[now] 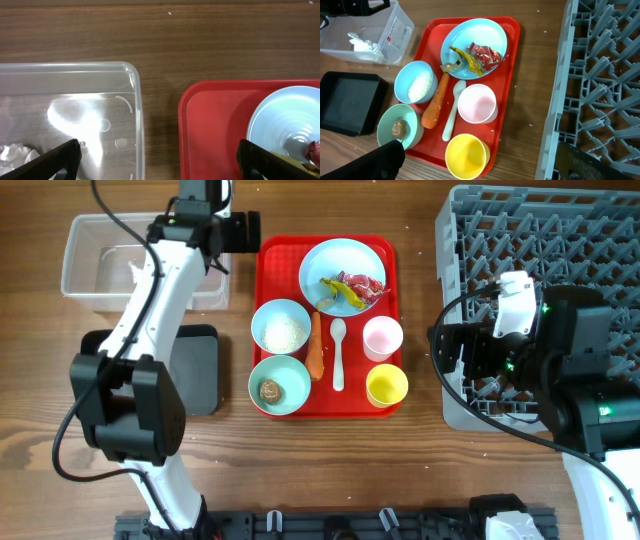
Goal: Sort waste into correct bins and load items into the dishwasher rack
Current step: 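Carry the tissue and wrapper to the clear bin and release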
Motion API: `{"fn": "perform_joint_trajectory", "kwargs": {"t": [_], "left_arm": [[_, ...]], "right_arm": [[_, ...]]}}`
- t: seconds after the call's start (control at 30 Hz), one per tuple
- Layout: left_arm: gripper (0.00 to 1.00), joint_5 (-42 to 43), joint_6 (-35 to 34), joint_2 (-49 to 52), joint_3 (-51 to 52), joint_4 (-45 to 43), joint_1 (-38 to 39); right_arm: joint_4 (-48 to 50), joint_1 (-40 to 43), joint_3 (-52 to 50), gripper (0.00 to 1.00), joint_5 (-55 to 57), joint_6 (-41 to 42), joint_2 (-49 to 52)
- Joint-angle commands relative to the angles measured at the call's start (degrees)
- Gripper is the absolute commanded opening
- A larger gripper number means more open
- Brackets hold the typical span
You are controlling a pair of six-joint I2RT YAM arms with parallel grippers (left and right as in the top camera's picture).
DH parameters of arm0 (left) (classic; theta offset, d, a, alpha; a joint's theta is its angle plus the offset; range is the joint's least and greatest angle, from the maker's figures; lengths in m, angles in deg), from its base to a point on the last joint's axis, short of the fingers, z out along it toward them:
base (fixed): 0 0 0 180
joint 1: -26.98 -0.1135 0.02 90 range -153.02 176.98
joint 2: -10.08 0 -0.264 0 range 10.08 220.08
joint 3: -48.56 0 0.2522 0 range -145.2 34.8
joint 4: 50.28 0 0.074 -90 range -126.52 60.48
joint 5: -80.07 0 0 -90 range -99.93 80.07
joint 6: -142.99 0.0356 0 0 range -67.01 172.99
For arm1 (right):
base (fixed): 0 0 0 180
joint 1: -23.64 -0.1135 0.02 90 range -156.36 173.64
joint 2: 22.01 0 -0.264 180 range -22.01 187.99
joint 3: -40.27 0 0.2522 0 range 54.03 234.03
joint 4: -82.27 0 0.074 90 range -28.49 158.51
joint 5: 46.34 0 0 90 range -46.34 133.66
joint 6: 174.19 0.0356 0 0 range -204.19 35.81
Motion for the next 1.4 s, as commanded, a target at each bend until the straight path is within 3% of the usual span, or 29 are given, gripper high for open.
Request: {"fn": "perform_joint_trajectory", "kwargs": {"t": [0.0, 0.1, 0.23, 0.4, 0.6, 0.73, 0.9, 1.07, 1.23, 1.37], "left_arm": [[1.00, 12.3, 2.7, -1.0, -0.1, -0.3, -0.2], [0.99, 20.7, 9.0, -0.7, -0.1, -0.4, 3.6], [0.99, 19.9, 16.0, 2.7, -0.1, -1.3, 11.4], [1.00, 19.5, 16.2, 9.1, -0.1, -5.6, 17.4], [0.97, 17.6, 15.7, 15.8, -0.1, -7.6, 19.1], [0.77, 17.6, 15.7, 17.2, -0.1, -7.1, 19.1], [0.31, 17.3, 14.7, 17.3, -0.1, -7.0, 19.1], [0.04, 15.6, 11.3, 17.2, -0.1, -7.3, 19.1], [0.04, 9.3, 5.1, 15.1, -1.5, -7.2, 18.5], [0.04, 7.4, 3.2, 7.5, -4.5, -4.6, 15.2]], "right_arm": [[0.9, -0.2, 0.9, 1.00, -0.9, 0.2, 0.2], [0.9, -0.2, 0.9, 1.00, -0.9, 0.2, 0.2], [0.9, -0.2, 0.9, 1.00, -0.9, 1.5, 0.2], [0.9, -0.2, 0.9, 1.00, -0.9, 2.0, 0.2], [0.7, -0.2, 0.9, 1.00, -0.9, 2.2, 0.2], [0.7, -0.2, 0.9, 1.00, -0.9, 2.2, 0.2], [0.7, -0.2, 0.9, 1.00, -0.9, 2.1, 0.2], [0.7, -0.2, 0.9, 0.99, -0.9, 2.1, 0.2], [0.7, -0.2, 0.9, 1.00, -0.9, 2.1, 0.2], [0.7, -0.2, 0.9, 1.00, -0.9, 2.1, 0.2]]}}
